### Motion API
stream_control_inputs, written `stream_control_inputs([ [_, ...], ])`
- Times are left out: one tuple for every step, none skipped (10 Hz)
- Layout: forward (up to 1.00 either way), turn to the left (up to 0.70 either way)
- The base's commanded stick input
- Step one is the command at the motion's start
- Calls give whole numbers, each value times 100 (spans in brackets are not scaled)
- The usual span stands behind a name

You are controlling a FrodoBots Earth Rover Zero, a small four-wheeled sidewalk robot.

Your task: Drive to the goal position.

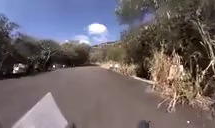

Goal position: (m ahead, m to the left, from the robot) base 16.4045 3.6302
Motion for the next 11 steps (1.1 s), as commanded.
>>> stream_control_inputs([
  [50, 0],
  [50, 0],
  [50, 0],
  [50, 0],
  [50, 0],
  [50, 0],
  [50, 0],
  [50, 0],
  [50, 0],
  [50, 0],
  [50, 0],
])
